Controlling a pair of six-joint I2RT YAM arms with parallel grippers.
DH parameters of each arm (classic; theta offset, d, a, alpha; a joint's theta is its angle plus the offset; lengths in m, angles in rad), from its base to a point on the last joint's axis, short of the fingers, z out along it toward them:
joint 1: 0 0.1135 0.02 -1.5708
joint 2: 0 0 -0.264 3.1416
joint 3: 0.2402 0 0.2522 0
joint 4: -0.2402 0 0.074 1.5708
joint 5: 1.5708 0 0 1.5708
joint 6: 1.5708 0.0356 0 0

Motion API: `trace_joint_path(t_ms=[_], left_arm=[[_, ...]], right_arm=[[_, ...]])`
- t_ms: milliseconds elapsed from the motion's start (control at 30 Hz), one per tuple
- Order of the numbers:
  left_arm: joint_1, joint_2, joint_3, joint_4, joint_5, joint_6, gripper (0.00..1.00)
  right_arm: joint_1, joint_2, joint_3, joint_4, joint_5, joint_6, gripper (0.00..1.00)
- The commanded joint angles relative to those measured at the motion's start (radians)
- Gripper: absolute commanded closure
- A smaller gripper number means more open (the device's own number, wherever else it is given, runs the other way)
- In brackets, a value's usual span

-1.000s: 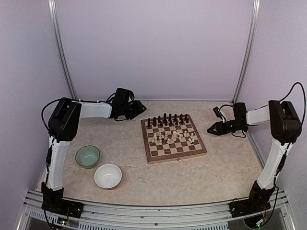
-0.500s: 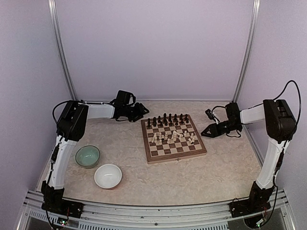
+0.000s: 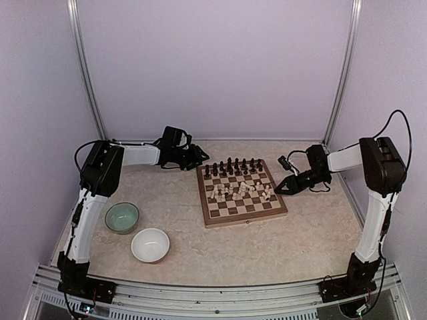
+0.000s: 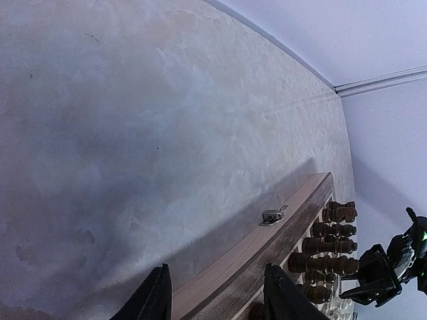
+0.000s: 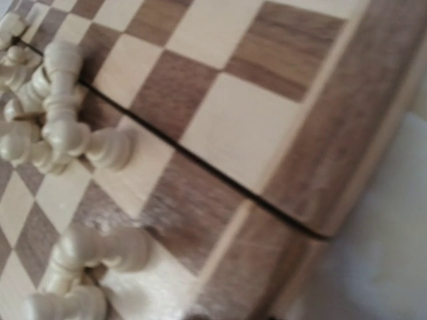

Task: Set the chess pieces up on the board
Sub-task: Move the chessboard to the center of the board.

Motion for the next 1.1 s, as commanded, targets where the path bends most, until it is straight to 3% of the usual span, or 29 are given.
trace_joint_path(t_ms=[0,400,600,1067], left_arm=[[-0.030,-0.034,-0.054,-0.030,0.045,0.030,0.54],[-0.057,-0.132,-0.238,-0.007,0.052,0.072,0.56],[-0.091,-0.169,-0.305,0.011,0.046,0.066,0.57],[-0.143,-0.295,-0.409,0.050,-0.011,0.050,0.58]], right_arm=[[0.020,0.001,-0.006,-0.048,-0.035,-0.015,0.68],[0.064,-0.052,-0.067,-0.143,-0.075,-0.026,0.81],[0.142,-0.131,-0.139,-0.189,-0.027,-0.075,0.82],[0.147,-0.253,-0.237,-0.237,-0.040,-0.127,0.81]])
